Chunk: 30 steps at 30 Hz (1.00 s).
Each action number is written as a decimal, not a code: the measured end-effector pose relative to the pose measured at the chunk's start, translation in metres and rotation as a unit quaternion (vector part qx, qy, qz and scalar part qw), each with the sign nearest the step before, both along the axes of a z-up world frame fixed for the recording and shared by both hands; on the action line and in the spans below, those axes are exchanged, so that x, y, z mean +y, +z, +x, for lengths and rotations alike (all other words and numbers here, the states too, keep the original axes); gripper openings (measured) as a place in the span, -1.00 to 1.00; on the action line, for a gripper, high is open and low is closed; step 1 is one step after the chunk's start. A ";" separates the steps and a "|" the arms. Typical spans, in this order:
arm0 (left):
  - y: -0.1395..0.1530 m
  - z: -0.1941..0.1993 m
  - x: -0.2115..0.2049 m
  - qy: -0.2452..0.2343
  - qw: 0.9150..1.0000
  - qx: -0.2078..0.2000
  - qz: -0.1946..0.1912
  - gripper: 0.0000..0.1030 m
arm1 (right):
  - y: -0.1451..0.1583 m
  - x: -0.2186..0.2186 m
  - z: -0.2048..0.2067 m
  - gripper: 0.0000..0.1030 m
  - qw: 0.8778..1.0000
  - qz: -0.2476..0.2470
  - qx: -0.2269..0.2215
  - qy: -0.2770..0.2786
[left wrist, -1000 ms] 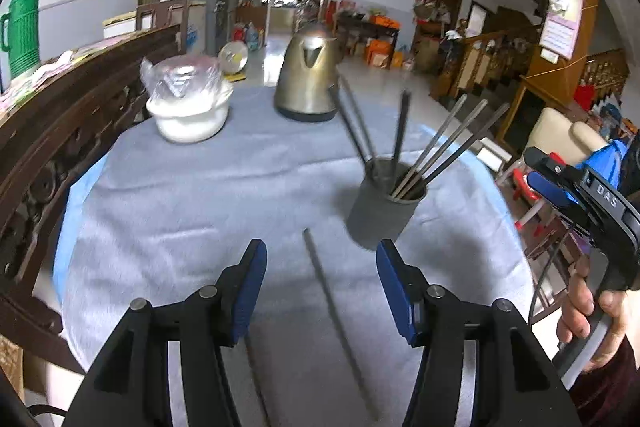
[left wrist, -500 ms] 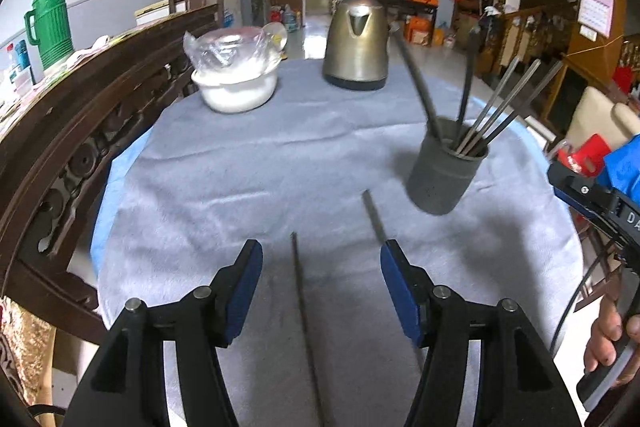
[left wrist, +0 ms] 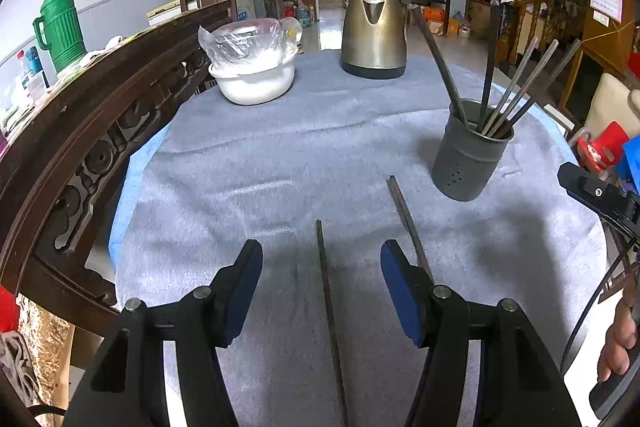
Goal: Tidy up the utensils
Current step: 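Move both open grippers back toward the remaining dark rods on the cloth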
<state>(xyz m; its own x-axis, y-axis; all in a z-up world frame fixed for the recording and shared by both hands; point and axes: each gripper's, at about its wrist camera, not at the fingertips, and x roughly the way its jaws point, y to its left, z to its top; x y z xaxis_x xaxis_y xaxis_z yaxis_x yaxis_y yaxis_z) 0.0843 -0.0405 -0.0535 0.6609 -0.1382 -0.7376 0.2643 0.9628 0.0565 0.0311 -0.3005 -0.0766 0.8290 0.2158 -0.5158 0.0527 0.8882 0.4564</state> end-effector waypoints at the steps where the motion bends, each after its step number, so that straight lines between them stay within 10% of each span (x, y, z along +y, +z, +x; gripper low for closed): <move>1: -0.001 0.000 0.000 0.000 1.000 0.001 0.000 0.21 | -0.001 0.001 0.000 0.06 1.000 0.001 0.001 0.001; 30: -0.034 -0.004 -0.005 -0.008 0.998 0.046 0.052 0.22 | -0.032 0.034 0.006 0.06 0.998 0.005 0.048 0.039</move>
<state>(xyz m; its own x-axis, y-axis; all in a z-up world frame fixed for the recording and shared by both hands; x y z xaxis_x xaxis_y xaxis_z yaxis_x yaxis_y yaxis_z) 0.0803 -0.0459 -0.0871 0.5882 -0.0671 -0.8059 0.2883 0.9485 0.1315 0.0366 -0.2667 -0.1082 0.7558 0.2841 -0.5899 0.0272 0.8866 0.4618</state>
